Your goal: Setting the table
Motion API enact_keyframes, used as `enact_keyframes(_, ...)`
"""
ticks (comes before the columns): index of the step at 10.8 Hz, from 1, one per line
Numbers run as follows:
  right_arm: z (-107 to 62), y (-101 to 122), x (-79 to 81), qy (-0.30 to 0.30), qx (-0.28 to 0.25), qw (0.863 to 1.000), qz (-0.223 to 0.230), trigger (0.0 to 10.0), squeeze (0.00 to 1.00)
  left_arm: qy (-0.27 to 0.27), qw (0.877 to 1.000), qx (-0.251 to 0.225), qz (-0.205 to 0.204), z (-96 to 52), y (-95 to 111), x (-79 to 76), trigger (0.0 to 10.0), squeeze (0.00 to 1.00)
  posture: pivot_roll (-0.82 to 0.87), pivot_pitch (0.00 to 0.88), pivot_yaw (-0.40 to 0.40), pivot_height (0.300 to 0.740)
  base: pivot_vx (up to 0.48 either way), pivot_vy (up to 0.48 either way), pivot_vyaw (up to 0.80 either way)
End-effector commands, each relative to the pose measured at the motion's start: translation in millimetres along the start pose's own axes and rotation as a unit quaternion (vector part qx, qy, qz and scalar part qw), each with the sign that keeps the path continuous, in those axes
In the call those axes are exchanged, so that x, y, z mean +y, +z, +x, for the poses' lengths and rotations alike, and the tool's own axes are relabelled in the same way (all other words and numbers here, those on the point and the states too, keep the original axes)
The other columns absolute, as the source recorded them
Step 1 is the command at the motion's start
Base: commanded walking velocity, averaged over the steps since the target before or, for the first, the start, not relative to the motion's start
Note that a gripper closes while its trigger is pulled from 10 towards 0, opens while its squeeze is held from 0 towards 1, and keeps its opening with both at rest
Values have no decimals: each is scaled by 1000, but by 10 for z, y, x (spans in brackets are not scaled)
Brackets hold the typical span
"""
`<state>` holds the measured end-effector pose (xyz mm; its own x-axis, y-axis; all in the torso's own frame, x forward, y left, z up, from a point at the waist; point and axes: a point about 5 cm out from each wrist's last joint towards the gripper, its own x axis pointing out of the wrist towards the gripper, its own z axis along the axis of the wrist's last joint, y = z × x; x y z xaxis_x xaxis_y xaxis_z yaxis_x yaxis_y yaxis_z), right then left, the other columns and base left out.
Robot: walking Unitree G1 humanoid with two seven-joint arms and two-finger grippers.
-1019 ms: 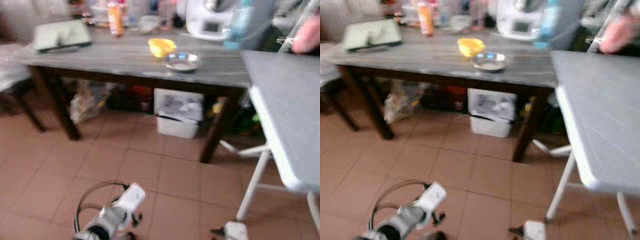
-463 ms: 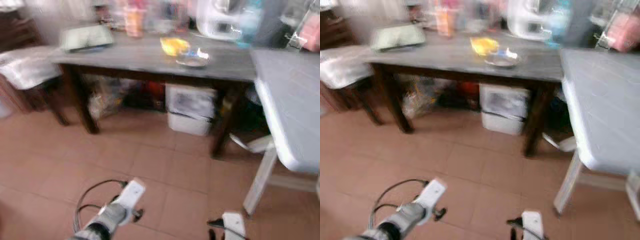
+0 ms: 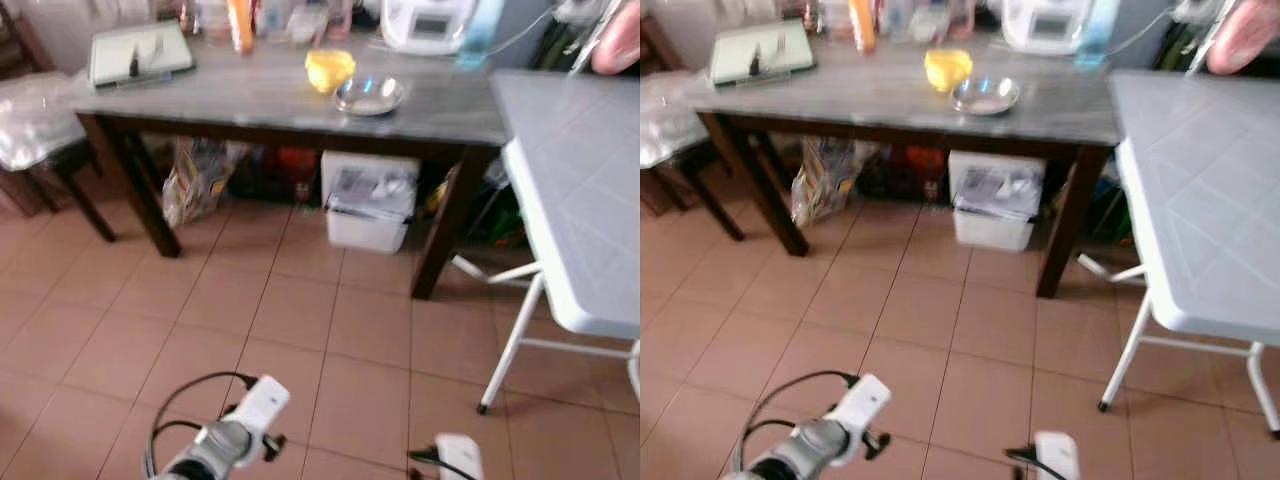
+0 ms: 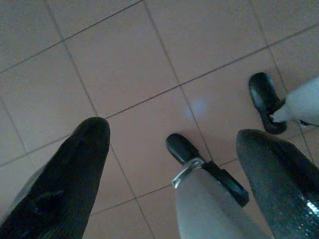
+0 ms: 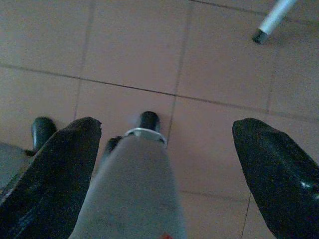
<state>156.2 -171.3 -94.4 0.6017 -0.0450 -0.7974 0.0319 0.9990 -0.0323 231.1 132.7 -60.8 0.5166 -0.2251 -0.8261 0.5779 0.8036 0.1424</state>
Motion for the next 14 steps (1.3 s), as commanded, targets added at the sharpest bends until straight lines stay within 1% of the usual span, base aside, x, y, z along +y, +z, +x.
enact_keyframes(1,-10,-56,-3,-1,14,1000,-2,10000,0,8,1000,0,-16,-5,-5,29,10000,0,45,61,11,740,0,0,0)
enact_keyframes(2,-5,-41,-24,-4,15,1000,1,10000,0,0,1000,-3,-3,-1,16,12,10000,0,48,61,4,740,0,0,0)
enact_keyframes(3,-2,-34,-22,3,17,1000,-7,10000,0,1,1000,-3,-6,5,17,-11,10000,0,49,64,-13,740,0,0,0)
enact_keyframes(4,-3,-37,-35,3,18,1000,-12,10000,0,0,1000,-3,-19,12,10,-53,10000,0,47,64,-30,740,0,0,0)
enact_keyframes(7,1,-20,-56,10,18,999,-31,10000,0,-2,1000,3,-26,20,-44,-135,10000,0,58,55,-58,740,0,0,0)
enact_keyframes(9,4,-17,-4,21,19,998,-49,10000,0,-1,1000,7,-23,9,-88,-107,10000,0,63,65,-41,740,0,0,0)
enact_keyframes(11,-5,-52,20,14,20,999,-31,10000,0,-4,1000,14,-6,-3,-137,-79,10000,0,52,73,-17,740,0,-255,0)
enact_keyframes(12,-11,-68,5,6,21,1000,-17,10000,0,-5,1000,17,2,-7,-147,-65,10000,0,45,75,-2,740,0,-259,0)
enact_keyframes(14,-22,-106,-2,2,26,1000,-17,10000,0,-10,1000,18,22,1,-111,-82,10000,0,42,79,22,740,0,-264,0)
